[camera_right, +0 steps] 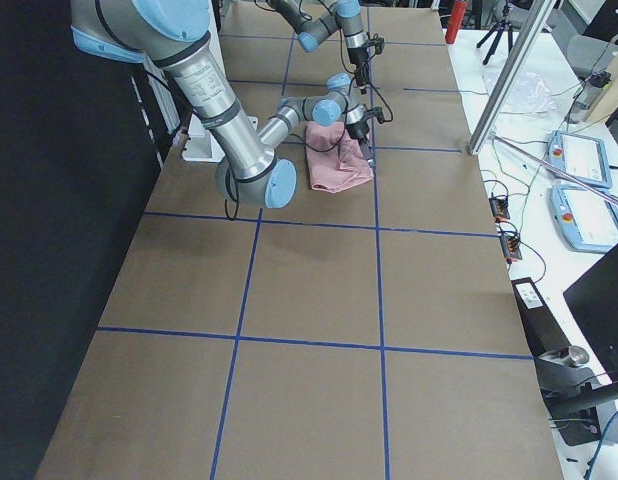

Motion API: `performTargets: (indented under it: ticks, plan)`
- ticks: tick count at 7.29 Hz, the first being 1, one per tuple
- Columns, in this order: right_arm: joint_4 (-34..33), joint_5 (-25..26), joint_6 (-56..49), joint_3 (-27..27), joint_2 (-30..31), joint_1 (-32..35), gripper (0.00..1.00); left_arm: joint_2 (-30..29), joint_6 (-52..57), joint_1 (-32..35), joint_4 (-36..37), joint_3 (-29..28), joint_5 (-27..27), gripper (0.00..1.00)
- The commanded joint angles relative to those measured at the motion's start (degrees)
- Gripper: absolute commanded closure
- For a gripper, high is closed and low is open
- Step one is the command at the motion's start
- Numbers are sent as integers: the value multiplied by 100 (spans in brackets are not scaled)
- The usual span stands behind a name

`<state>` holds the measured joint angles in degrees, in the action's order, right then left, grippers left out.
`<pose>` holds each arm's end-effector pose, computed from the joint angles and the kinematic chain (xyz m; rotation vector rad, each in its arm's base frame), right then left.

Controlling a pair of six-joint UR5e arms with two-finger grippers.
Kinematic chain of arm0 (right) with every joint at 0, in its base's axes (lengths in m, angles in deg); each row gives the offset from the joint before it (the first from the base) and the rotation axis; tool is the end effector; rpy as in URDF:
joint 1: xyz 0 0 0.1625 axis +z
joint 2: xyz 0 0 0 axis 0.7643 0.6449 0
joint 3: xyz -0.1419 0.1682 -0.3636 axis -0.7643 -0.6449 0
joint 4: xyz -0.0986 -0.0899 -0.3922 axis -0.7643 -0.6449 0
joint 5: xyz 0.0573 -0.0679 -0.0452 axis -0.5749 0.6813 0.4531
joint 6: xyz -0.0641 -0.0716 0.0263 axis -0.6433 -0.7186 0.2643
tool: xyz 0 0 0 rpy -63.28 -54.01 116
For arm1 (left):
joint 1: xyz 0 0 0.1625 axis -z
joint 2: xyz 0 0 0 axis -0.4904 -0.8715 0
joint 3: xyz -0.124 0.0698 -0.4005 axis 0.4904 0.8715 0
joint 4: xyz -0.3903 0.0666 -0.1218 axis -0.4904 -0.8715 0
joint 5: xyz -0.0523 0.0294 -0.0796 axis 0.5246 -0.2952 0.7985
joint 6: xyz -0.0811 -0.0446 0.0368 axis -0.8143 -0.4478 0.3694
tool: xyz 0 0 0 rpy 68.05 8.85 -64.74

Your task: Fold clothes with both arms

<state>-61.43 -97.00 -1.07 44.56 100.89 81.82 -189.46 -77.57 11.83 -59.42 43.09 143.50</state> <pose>-0.5792 -0.5396 0.2480 0.4651 -0.4373 0.0871 0.4288 -0.5169 0.2763 0.4240 0.9624 0.0214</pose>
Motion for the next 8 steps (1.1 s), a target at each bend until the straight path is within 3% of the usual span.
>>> performTargets:
  ticks: [1, 3, 5, 6, 8]
  plan:
    - [1, -696, -174, -172, -472, 318, 0, -16, -105, -15, -1, 9, 0, 0]
    - [-497, -744, 166, 974, -79, 118, 0, -7, -106, -15, -1, 0, 0, 0]
    - [-632, -526, 808, 2233, 868, -540, 0, 2, -88, -24, -10, -17, 0, 0]
    - [-650, -254, 854, 2273, 1012, -796, 0, 2, -80, -24, -10, -26, 0, 0]
    - [-659, -234, 863, 2230, 1232, -956, 0, 2, -106, -24, -184, -70, 0, 0]
